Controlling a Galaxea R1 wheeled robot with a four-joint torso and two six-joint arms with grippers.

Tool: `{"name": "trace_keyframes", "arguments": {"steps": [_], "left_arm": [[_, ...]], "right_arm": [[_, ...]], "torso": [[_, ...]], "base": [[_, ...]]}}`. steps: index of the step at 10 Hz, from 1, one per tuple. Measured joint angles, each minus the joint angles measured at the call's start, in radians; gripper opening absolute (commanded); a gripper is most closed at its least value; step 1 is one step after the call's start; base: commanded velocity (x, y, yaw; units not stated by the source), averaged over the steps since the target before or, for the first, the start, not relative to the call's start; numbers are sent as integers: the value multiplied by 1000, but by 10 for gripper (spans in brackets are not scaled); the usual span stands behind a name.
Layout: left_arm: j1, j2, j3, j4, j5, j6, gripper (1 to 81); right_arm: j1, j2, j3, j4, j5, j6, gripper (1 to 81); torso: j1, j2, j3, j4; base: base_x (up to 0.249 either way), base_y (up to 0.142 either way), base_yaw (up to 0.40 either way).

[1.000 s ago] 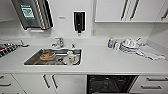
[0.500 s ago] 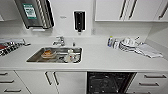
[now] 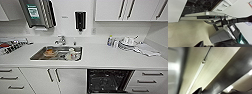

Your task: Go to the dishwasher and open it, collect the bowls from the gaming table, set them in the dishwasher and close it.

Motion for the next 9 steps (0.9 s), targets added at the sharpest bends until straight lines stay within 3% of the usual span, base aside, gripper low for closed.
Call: {"name": "trace_keyframes", "arguments": {"steps": [2, 4, 5, 6, 9], "left_arm": [[35, 9, -7, 1, -10, 27, 811], [96, 10, -13, 1, -10, 52, 811], [108, 14, -18, 1, -21, 61, 811], [127, 16, -26, 1, -23, 74, 811], [167, 68, -96, 1, -30, 78, 811]], "right_arm": [[-17, 27, -45, -3, 34, 3, 811], [-29, 28, -48, -41, -26, -28, 811], [-83, 37, -50, -64, -130, -36, 811], [-133, 38, -50, -68, -149, -36, 811], [-106, 37, -55, -77, -122, -36, 811]], "torso": [[0, 0, 0, 0], [0, 0, 0, 0], [0, 0, 0, 0], [0, 0, 0, 0], [0, 0, 0, 0]], "base": [[-83, 0, 0], [-83, 0, 0], [-83, 0, 0], [-84, 0, 0], [0, 0, 0]]}}
